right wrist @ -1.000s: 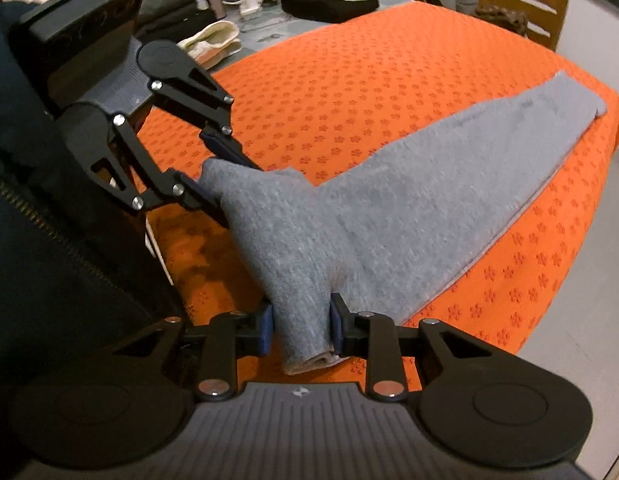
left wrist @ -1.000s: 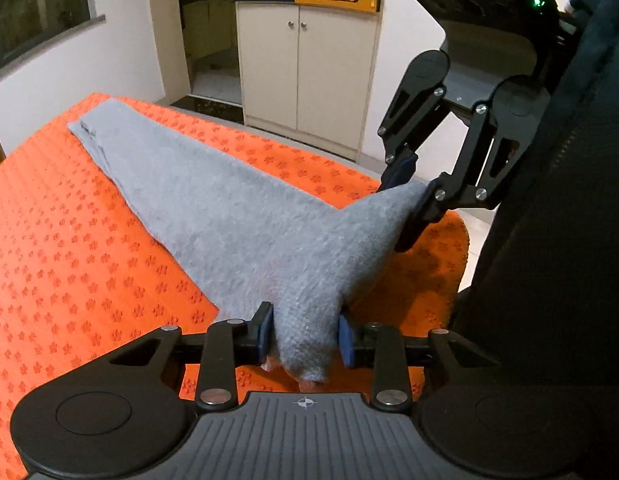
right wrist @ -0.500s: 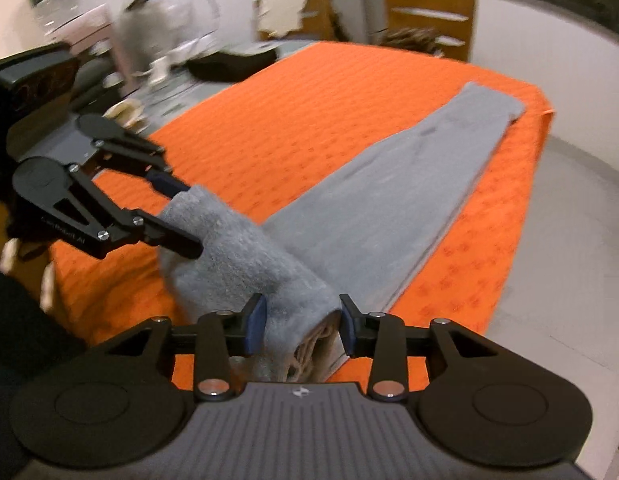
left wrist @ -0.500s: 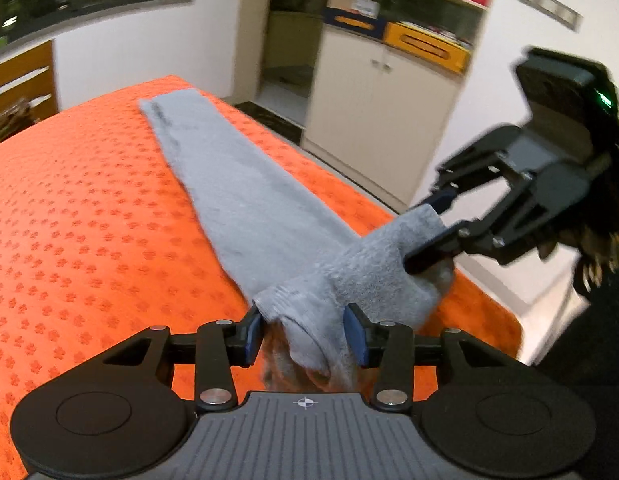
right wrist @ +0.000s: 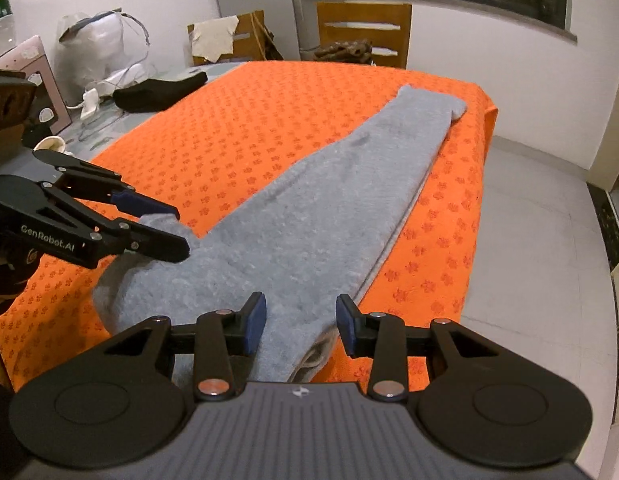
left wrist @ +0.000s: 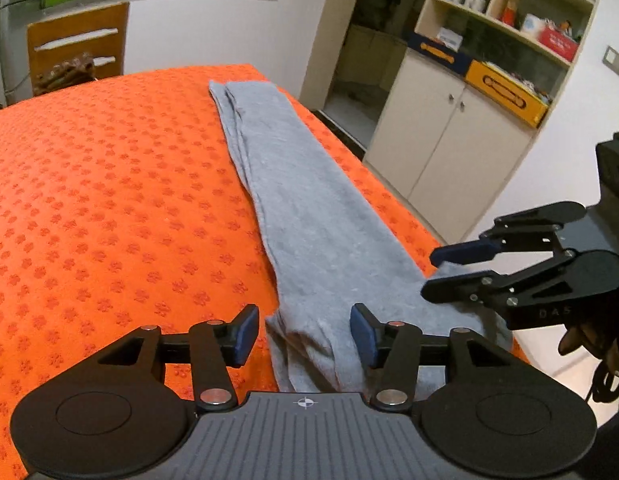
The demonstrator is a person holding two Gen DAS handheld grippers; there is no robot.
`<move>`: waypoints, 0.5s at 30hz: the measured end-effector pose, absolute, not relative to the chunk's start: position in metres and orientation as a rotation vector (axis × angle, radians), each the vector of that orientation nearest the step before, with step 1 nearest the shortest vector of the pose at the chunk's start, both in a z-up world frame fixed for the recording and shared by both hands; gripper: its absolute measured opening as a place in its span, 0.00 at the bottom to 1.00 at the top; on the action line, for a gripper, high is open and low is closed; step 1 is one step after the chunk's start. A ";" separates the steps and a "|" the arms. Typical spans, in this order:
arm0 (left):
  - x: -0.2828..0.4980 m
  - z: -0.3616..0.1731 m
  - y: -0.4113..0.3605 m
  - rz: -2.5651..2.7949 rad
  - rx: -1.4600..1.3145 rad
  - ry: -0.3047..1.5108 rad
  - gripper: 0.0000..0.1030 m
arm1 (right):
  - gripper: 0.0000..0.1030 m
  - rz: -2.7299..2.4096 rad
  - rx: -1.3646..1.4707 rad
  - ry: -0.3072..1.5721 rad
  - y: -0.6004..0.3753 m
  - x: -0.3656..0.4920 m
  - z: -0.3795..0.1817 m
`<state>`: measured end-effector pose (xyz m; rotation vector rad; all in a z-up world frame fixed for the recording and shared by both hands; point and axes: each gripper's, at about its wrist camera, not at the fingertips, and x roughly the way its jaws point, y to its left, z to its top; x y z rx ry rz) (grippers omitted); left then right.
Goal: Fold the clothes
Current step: 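Grasp the rolled end again with both grippers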
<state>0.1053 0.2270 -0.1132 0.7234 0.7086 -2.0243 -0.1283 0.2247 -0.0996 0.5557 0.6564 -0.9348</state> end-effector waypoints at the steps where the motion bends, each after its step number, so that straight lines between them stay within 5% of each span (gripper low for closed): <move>1: 0.107 -0.110 0.230 -2.035 0.718 0.700 0.52 | 0.42 -0.937 0.550 0.648 0.227 -0.130 -0.096; 15: 0.118 -0.118 0.281 -2.184 0.895 0.650 0.59 | 0.61 -0.797 0.556 0.660 0.291 -0.148 -0.092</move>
